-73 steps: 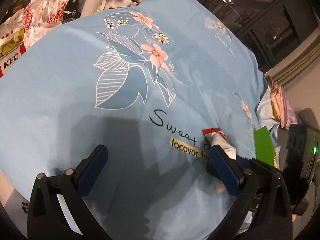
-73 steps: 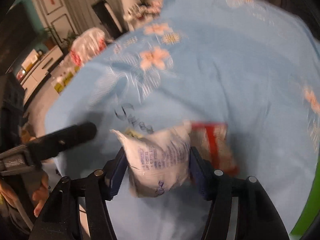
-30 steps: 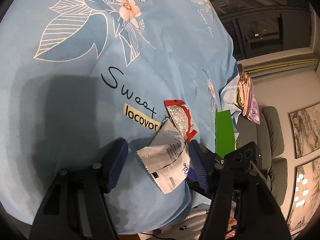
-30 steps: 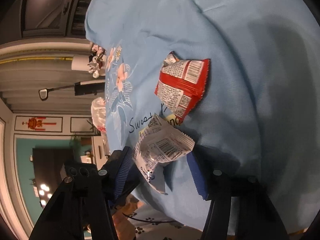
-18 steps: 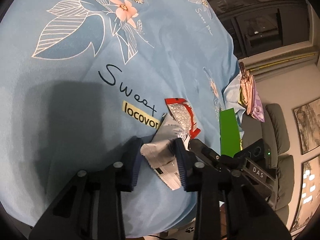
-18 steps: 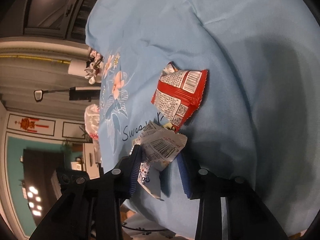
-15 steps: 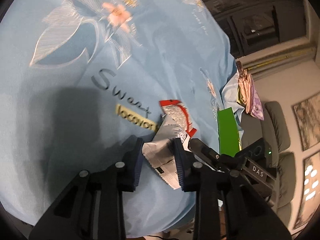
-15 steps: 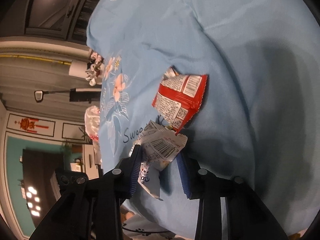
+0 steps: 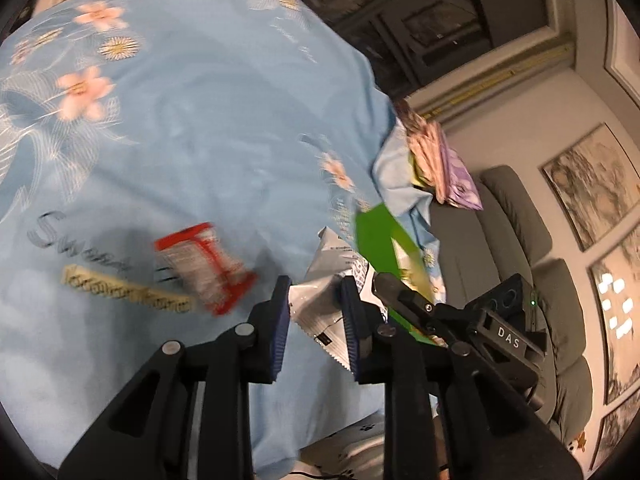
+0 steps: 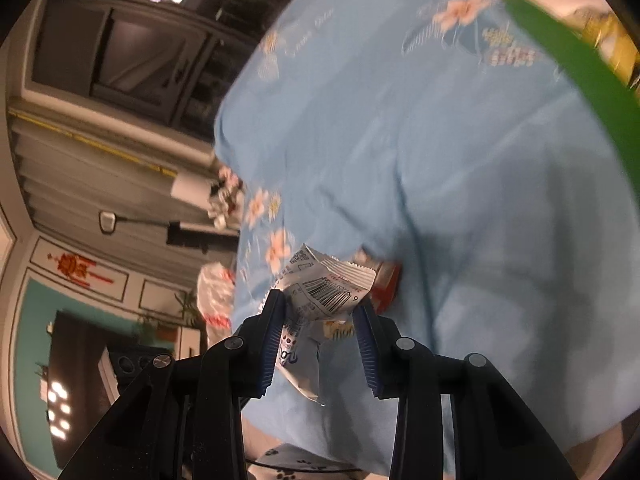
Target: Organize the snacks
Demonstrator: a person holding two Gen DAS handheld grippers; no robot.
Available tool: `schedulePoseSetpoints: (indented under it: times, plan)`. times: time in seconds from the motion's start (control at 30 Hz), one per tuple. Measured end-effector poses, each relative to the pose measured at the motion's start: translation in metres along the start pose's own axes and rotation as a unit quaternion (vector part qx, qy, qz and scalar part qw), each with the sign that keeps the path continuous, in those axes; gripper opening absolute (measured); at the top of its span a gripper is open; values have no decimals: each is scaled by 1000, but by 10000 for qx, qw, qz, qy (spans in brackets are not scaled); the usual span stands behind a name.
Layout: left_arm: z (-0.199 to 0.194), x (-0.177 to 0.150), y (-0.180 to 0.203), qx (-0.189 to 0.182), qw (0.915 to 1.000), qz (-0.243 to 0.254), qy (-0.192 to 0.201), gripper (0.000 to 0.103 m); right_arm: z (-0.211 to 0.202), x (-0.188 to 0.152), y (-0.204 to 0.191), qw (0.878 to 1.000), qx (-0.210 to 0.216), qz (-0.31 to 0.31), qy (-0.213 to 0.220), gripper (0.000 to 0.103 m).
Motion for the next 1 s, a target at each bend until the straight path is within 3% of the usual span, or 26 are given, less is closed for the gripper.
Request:
schedulePoseSetpoints:
  times: [0.23, 0.5, 0.67, 0.77, 0.87, 1.0]
  plan:
    - [70, -2, 82, -461, 9975, 262, -477, 23, -66, 54, 27, 9979, -92, 29, 640, 37]
    - [178, -21, 166, -623, 9885, 783, -1137, 23, -140, 123, 93, 9875, -569, 295, 1440, 37]
    - [231, -31, 188, -332, 9835, 1141, -1362, 24, -158, 145, 141, 9824, -686, 647, 1610, 37]
    - [261, -38, 190, 32, 9787, 1437, -1465, 26, -159, 153, 164, 9788, -903, 800, 1656, 37]
    - [283, -43, 177, 474, 9758, 1404, -1607, 35, -152, 149, 189, 9764, -1166, 1022, 1507, 37]
    - [295, -44, 163, 643, 9753, 1342, -1635, 47, -134, 147, 209, 9791, -1193, 1183, 1149, 37]
Point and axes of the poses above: each gripper's, at about its wrist camera, not at the fingertips, and z roughly the way its jaws point, y to its right, x to its top, the point moved 8 cm from there along z, roughly the way its jaws point, and after that the axes turned 6 degrees about -z, right-handed, at the moved point
